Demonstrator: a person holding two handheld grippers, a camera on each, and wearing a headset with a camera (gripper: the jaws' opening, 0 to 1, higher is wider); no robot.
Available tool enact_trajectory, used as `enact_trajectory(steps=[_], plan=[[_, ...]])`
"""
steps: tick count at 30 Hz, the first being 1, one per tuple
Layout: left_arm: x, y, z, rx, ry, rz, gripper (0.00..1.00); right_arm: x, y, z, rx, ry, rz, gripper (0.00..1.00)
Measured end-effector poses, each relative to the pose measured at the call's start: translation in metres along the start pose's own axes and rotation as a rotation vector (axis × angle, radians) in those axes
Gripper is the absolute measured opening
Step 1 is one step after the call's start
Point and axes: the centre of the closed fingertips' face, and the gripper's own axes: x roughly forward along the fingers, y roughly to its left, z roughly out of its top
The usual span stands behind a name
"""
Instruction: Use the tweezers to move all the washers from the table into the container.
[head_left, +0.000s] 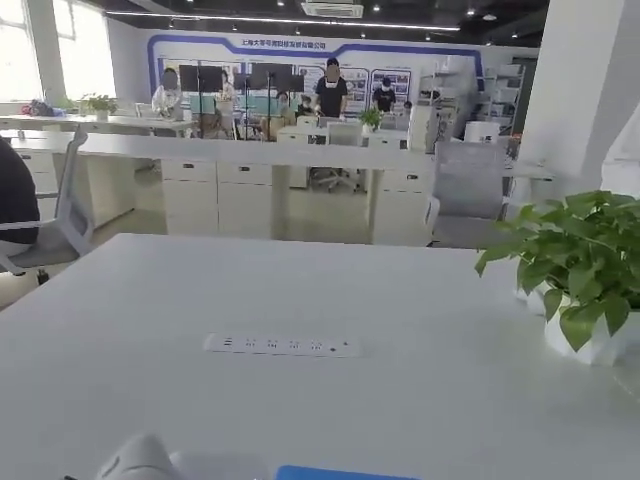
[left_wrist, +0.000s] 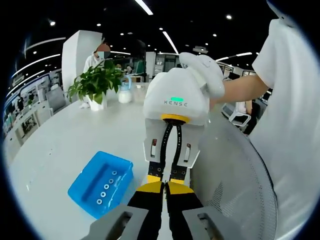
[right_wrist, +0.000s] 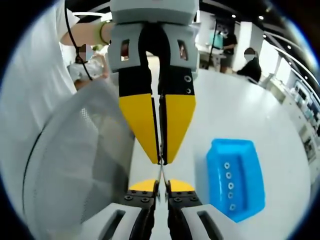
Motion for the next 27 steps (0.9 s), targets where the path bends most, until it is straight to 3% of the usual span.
enact_trajectory(steps=[3,8,13,20,23,27], plan=[[0.004,0.002,-0.009,0.031,0.05,0.003,0.0,0.003,-0.001,-0.008,0.012,0.012,-0.011,0.05],[0.015,0.004,-0.035,0.058,0.153,-0.013,0.0,0.012,-0.002,-0.025,0.048,0.031,-0.022,0.05],[0.025,0.003,-0.057,0.067,0.225,-0.03,0.0,0.023,0.001,-0.036,0.075,0.03,-0.028,0.05],[0.029,0.004,-0.072,0.072,0.298,-0.041,0.0,0.032,0.001,-0.043,0.079,0.021,-0.05,0.09],[0.028,0.006,-0.083,0.085,0.349,-0.049,0.0,0.028,-0.002,-0.041,0.146,-0.056,-0.071,0.2],[0.028,0.007,-0.089,0.063,0.371,-0.056,0.0,0.007,-0.005,-0.033,0.259,-0.211,-0.109,0.26]])
